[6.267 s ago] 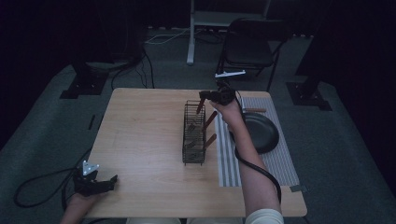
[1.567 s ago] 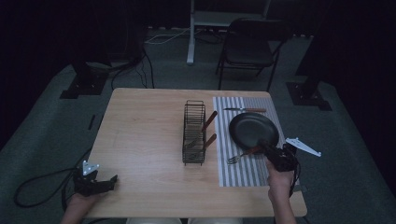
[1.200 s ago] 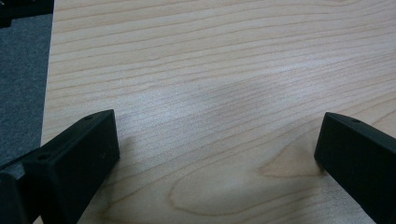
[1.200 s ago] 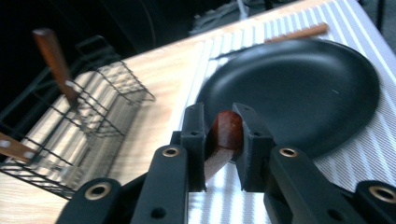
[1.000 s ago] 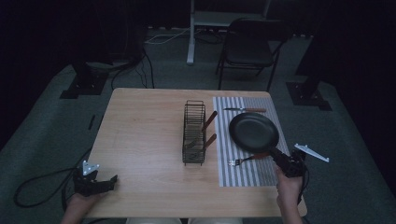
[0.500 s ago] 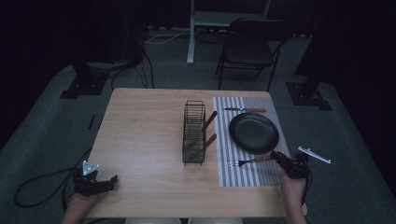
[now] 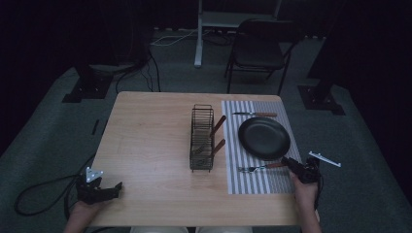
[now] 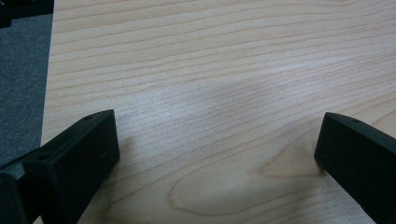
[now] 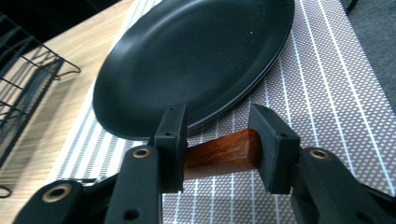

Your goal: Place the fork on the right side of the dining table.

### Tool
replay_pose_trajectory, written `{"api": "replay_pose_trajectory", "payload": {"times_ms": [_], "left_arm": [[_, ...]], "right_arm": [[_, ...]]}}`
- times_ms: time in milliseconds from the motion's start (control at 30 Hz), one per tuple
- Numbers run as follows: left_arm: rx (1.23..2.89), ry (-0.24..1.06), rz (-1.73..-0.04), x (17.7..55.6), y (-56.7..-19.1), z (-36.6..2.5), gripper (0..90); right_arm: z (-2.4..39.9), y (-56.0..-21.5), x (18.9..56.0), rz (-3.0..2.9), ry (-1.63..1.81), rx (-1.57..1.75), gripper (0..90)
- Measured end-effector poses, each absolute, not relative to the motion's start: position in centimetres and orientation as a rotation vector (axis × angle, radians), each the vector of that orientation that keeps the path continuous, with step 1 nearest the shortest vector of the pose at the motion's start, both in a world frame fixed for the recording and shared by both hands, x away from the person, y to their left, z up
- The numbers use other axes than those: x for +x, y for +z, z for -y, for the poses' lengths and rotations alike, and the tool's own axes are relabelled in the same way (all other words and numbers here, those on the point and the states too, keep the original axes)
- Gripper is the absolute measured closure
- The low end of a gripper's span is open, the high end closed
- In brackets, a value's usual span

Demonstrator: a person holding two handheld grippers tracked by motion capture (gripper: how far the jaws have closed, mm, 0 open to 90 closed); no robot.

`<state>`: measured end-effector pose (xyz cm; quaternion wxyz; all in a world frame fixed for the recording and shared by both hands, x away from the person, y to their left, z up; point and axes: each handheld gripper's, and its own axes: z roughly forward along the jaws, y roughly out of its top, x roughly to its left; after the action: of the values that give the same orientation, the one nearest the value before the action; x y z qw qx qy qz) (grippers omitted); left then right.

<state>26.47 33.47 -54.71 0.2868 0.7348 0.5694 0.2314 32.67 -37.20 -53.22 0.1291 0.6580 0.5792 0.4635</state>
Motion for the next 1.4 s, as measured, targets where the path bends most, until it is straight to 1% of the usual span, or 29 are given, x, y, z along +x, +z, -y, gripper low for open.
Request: {"api": "replay_pose_trajectory", "payload": {"times_ms": [200, 300, 367, 467, 500, 600, 900, 967, 1067, 1133, 1400], "left_arm": [[1.963, 0.618, -1.522, 26.5, -54.7, -33.5, 0.0], [1.963, 0.618, -1.522, 26.5, -54.7, -33.5, 0.0], [1.963, 0.618, -1.522, 26.5, -54.7, -33.5, 0.0], [1.963, 0.619, -1.522, 26.5, -54.7, -33.5, 0.0], [1.963, 0.618, -1.522, 26.5, -54.7, -33.5, 0.0], [1.963, 0.618, -1.522, 26.5, -54.7, -33.5, 0.0], [1.963, 0.618, -1.522, 26.5, -54.7, -33.5, 0.0], [1.963, 0.618, -1.522, 26.5, -54.7, -33.5, 0.0], [1.963, 0.618, -1.522, 26.5, -54.7, -33.5, 0.0], [1.963, 0.618, -1.522, 26.5, -54.7, -33.5, 0.0], [1.963, 0.618, -1.522, 26.5, -54.7, -33.5, 0.0]], "right_arm": [[37.1, -53.7, 33.5, -1.725, 1.254, 1.889, 54.9], [37.0, -54.0, 33.5, -1.736, 1.208, 1.884, 54.3], [37.0, -54.6, 33.5, -1.744, 1.146, 1.89, 52.3], [37.0, -54.7, 33.4, -1.733, 1.145, 1.888, 51.3], [36.9, -54.6, 33.4, -1.733, 1.137, 1.882, 48.4], [36.5, -54.5, 33.4, -1.739, 1.101, 1.86, 43.5], [35.1, -53.5, 32.5, -1.793, 1.075, 1.78, 31.4], [34.7, -53.4, 32.2, -1.803, 1.06, 1.764, 29.9], [34.0, -53.3, 31.6, -1.838, 1.033, 1.718, 16.7], [33.4, -53.3, 31.2, -1.858, 0.99, 1.707, 13.5], [31.7, -53.4, 29.3, -1.875, 1.046, 1.67, 13.3]]}}
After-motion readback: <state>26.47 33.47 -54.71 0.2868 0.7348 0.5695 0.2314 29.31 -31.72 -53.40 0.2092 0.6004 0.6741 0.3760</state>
